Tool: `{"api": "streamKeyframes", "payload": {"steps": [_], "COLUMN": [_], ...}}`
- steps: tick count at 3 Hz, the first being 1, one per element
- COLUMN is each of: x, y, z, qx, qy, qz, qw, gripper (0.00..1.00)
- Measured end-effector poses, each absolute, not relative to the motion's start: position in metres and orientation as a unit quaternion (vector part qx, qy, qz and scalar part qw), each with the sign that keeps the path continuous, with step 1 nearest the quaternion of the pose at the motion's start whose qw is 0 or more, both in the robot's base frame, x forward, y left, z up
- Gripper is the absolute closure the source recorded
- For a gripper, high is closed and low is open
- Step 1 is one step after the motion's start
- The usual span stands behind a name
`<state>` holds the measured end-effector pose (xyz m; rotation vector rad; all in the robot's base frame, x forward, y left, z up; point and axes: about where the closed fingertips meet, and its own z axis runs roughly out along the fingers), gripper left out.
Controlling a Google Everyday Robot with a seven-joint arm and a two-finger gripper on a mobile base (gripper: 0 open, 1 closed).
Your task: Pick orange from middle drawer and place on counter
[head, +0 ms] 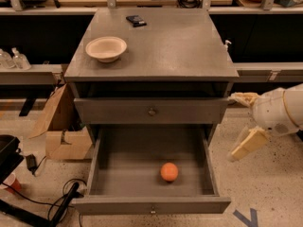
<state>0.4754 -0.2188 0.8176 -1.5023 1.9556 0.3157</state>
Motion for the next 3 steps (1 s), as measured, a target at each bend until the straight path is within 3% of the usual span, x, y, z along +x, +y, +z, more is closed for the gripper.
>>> {"api": "streamKeyframes", "payload": {"steps": [1,3], "x": [0.497,0.508], "y": [-0.219,-0.193], "z": [0.765,0.718], "qx": [-0.551,-0.557], "qy": [0.728,0.717], "qz": [0.138,0.167], "qw": [0.384,0.386], "gripper": [0.0,0.0]}}
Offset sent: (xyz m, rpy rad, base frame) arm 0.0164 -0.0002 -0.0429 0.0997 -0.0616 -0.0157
